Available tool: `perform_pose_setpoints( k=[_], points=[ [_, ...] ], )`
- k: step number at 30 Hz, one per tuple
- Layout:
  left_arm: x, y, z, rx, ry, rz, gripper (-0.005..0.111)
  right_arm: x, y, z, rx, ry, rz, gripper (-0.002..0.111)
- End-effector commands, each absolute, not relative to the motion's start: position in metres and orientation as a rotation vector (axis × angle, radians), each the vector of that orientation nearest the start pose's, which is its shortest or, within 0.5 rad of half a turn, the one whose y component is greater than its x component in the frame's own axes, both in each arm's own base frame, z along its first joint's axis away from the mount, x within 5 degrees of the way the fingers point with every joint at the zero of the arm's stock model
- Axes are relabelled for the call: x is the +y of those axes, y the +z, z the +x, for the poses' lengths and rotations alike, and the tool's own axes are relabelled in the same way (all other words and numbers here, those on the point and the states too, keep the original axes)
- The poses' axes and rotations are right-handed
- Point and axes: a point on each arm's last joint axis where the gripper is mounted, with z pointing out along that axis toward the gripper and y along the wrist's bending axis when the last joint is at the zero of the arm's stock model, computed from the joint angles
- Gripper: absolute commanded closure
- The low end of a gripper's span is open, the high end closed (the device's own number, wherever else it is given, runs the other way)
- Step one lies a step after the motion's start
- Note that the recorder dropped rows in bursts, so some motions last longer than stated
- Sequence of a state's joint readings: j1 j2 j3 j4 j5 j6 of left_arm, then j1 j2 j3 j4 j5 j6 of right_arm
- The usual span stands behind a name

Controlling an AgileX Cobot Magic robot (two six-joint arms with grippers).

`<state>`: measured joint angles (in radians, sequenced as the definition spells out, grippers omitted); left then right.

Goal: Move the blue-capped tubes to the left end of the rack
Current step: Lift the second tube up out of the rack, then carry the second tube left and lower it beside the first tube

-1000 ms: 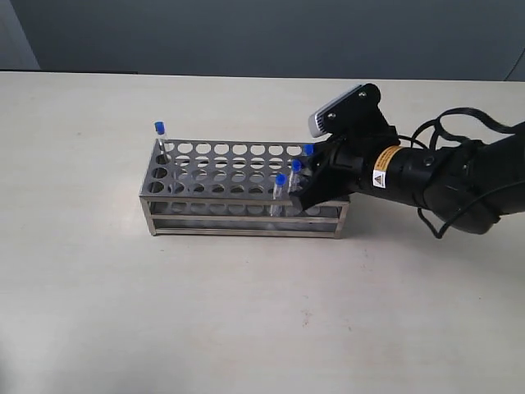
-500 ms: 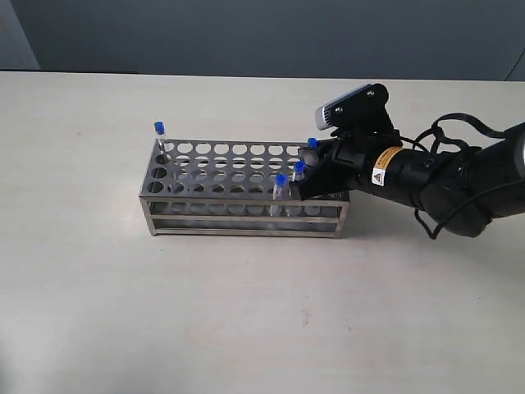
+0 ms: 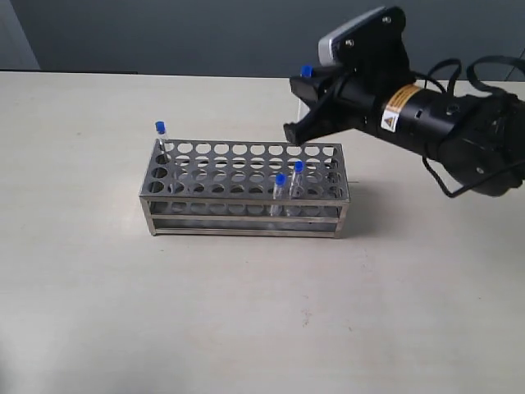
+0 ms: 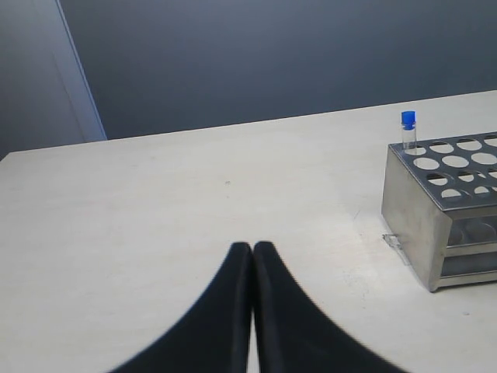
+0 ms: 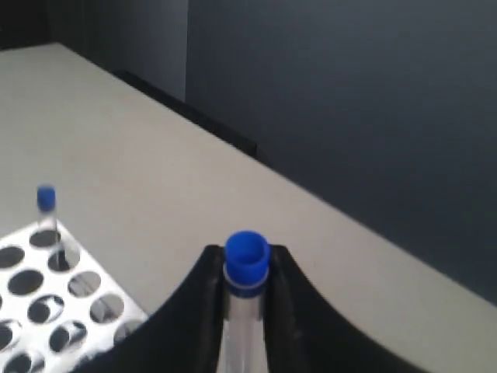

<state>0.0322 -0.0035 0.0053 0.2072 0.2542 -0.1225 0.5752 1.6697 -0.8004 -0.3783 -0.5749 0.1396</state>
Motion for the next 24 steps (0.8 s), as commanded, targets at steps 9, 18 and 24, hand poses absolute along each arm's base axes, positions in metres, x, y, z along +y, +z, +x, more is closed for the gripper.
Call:
perform_pose_setpoints(
  k=[9,18,24],
  points=[
    [0.006,0.191,0.055,1.726,0.117,0.003,0.106,0.282,0.245,0.266,1.485,0.604,-0.932,0.108],
    [0.006,0.191,0.055,1.726,0.117,0.003,0.106,0.342,0.220,0.252,1.481,0.715,-1.021,0.108],
    [0.006,0.191,0.055,1.726,0.117,0.003,0.106,0.359,0.207,0.262,1.517,0.714,-1.024,0.108]
  ],
)
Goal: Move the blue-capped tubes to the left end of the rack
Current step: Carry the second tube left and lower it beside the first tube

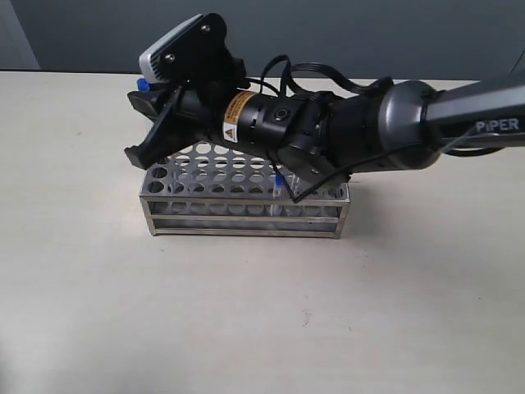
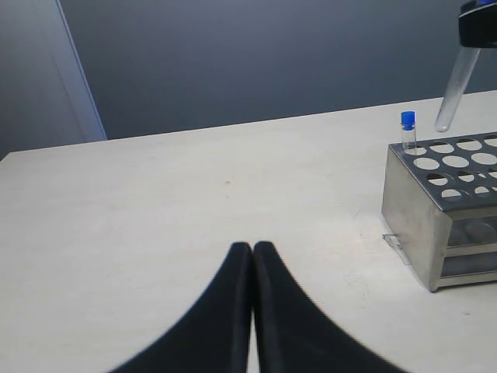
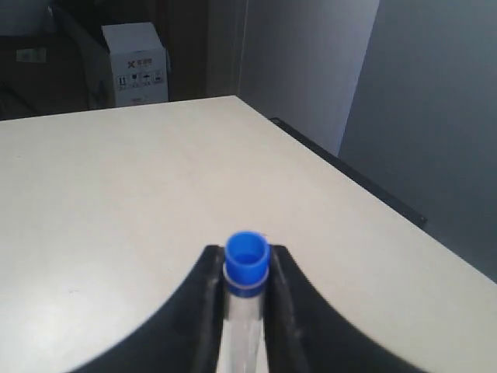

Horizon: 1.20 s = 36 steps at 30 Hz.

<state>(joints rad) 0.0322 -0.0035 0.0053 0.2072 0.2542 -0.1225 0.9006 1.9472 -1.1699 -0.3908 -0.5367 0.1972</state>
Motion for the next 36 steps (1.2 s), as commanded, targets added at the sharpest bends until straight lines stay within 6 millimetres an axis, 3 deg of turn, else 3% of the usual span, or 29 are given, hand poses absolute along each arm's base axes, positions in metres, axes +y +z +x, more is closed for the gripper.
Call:
perform_pose_setpoints(
  k=[1,22,28,33,36],
  points=[
    [0.006,0.191,0.055,1.726,0.117,0.003,0.106,0.360,0.204,0.263,1.527,0.710,-1.028,0.108],
    [0.006,0.191,0.055,1.726,0.117,0.003,0.106,0.364,0.155,0.269,1.646,0.687,-1.068,0.105],
    [0.006,0.191,0.055,1.726,0.117,0.003,0.106,0.364,0.153,0.270,1.666,0.672,-1.078,0.084],
    [0.006,0.191,0.055,1.726,0.117,0.003,0.106,0.363,0.152,0.270,1.675,0.665,-1.081,0.084],
    [0.006,0.191,0.055,1.726,0.117,0.003,0.106,0.361,0.165,0.270,1.666,0.657,-1.070,0.083]
  ],
)
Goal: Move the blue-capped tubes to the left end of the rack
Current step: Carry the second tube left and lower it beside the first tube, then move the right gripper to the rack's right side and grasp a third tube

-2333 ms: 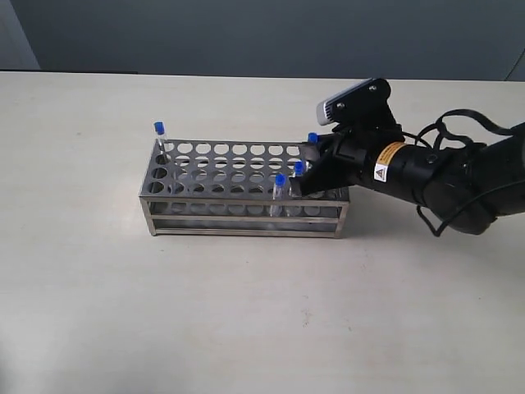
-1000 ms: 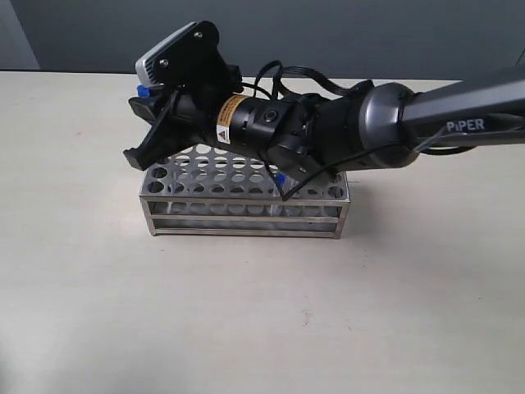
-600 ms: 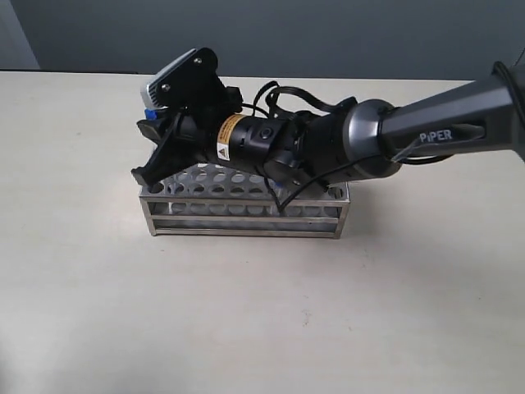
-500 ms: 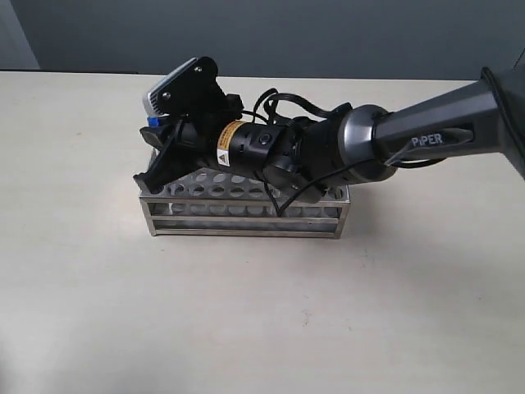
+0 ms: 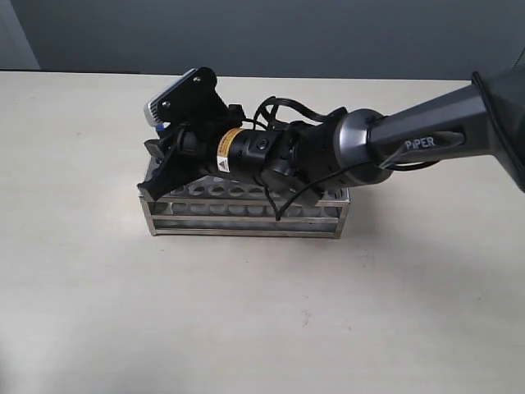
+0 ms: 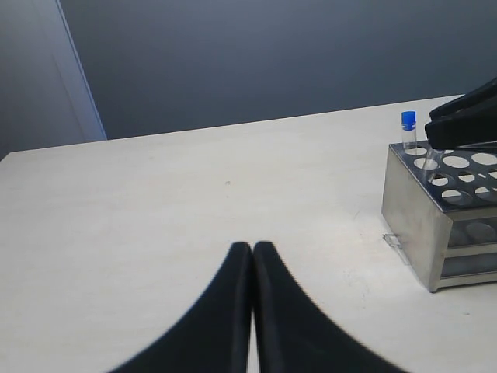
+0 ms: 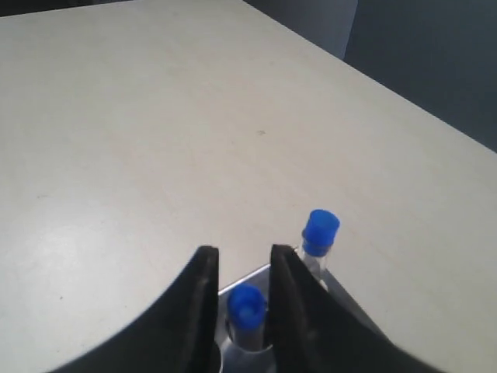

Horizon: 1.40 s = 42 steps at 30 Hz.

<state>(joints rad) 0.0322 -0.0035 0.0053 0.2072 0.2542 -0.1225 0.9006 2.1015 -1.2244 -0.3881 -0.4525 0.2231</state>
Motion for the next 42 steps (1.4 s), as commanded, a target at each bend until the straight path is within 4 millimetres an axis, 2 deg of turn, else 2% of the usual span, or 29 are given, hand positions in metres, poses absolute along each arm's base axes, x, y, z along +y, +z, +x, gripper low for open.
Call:
perform_pose_setpoints(
  k=[1,5,6,9,13,15,20,24,32,35,36,37,38,40,42],
  points=[
    [0.006,0.191,0.055,1.726,0.117,0.003,0.106,0.359,0.171,0.270,1.669,0.648,-1.069,0.083],
    [0.006,0.191,0.055,1.726,0.117,0.003,0.106,0.342,0.213,0.270,1.697,0.548,-1.062,0.083],
    [0.006,0.191,0.055,1.726,0.117,0.003,0.106,0.331,0.227,0.274,1.703,0.522,-1.037,0.083],
    [0.006,0.191,0.055,1.726,0.117,0.003,0.106,0.297,0.252,0.280,1.704,0.480,-0.958,0.083],
    [0.006,0.191,0.055,1.726,0.117,0.003,0.106,0.247,0.265,0.276,1.752,0.456,-0.829,0.083],
    [0.006,0.191,0.055,1.726,0.117,0.003,0.106,0.226,0.260,0.268,1.773,0.448,-0.795,0.083],
    [0.006,0.191,0.055,1.726,0.117,0.003,0.106,0.204,0.229,0.247,1.872,0.450,-0.786,0.083],
    [0.006,0.191,0.055,1.726,0.117,0.003,0.106,0.200,0.205,0.239,1.901,0.475,-0.792,0.083],
    [0.006,0.191,0.055,1.726,0.117,0.003,0.106,0.201,0.200,0.240,1.894,0.486,-0.790,0.083],
    [0.006,0.191,0.055,1.726,0.117,0.003,0.106,0.200,0.199,0.240,1.914,0.475,-0.795,0.073],
    [0.006,0.191,0.055,1.726,0.117,0.003,0.106,0.200,0.197,0.239,1.929,0.468,-0.797,0.058],
    [0.006,0.191,0.055,1.726,0.117,0.003,0.106,0.199,0.197,0.240,1.930,0.468,-0.794,0.054],
    [0.006,0.191,0.055,1.726,0.117,0.003,0.106,0.199,0.197,0.240,1.924,0.456,-0.811,0.051],
    [0.006,0.191,0.055,1.726,0.117,0.003,0.106,0.200,0.195,0.240,1.920,0.447,-0.826,0.054],
    [0.006,0.191,0.055,1.726,0.117,0.003,0.106,0.202,0.184,0.243,1.937,0.450,-0.834,0.055]
  ],
)
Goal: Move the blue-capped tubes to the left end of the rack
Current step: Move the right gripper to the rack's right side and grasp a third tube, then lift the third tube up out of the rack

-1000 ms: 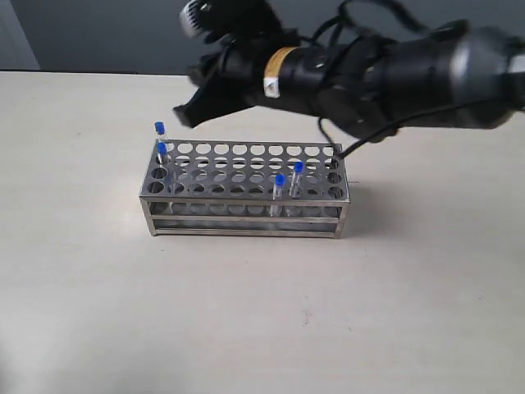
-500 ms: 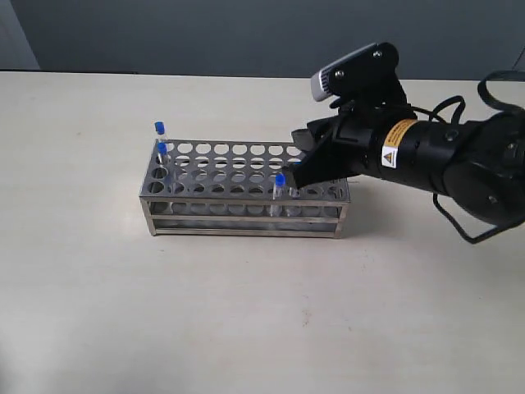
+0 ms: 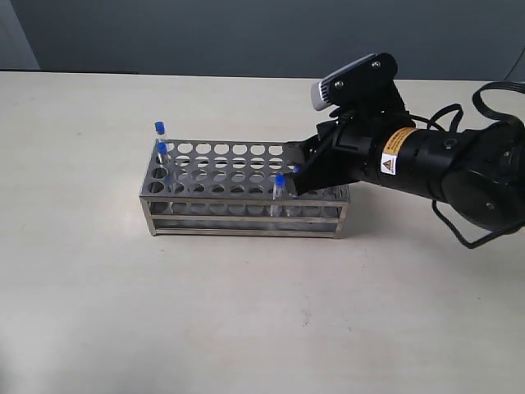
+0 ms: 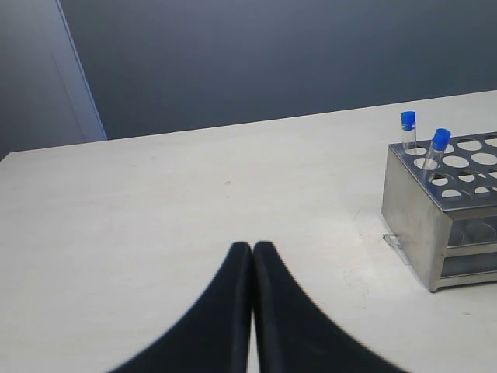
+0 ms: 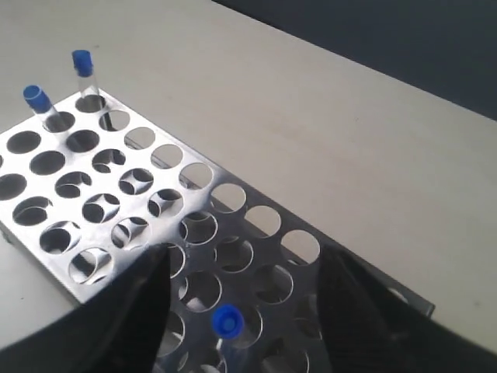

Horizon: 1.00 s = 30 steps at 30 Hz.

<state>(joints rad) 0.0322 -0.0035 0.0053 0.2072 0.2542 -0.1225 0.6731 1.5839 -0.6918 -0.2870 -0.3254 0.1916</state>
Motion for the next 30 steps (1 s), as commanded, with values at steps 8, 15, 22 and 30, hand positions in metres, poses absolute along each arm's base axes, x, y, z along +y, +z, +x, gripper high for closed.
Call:
perform_pose_setpoints(
  k=[8,15,22,30],
  points=[
    [0.006,0.191,0.055,1.726,0.117,0.003,0.106,0.211,0.152,0.252,1.968,0.494,-0.774,0.055],
    [0.006,0.191,0.055,1.726,0.117,0.003,0.106,0.209,0.148,0.254,1.992,0.477,-0.751,0.109],
    [0.006,0.191,0.055,1.726,0.117,0.003,0.106,0.207,0.208,0.250,1.797,0.460,-0.779,0.109],
    [0.006,0.191,0.055,1.726,0.117,0.003,0.106,0.234,0.272,0.261,1.601,0.476,-0.820,0.109]
  ],
)
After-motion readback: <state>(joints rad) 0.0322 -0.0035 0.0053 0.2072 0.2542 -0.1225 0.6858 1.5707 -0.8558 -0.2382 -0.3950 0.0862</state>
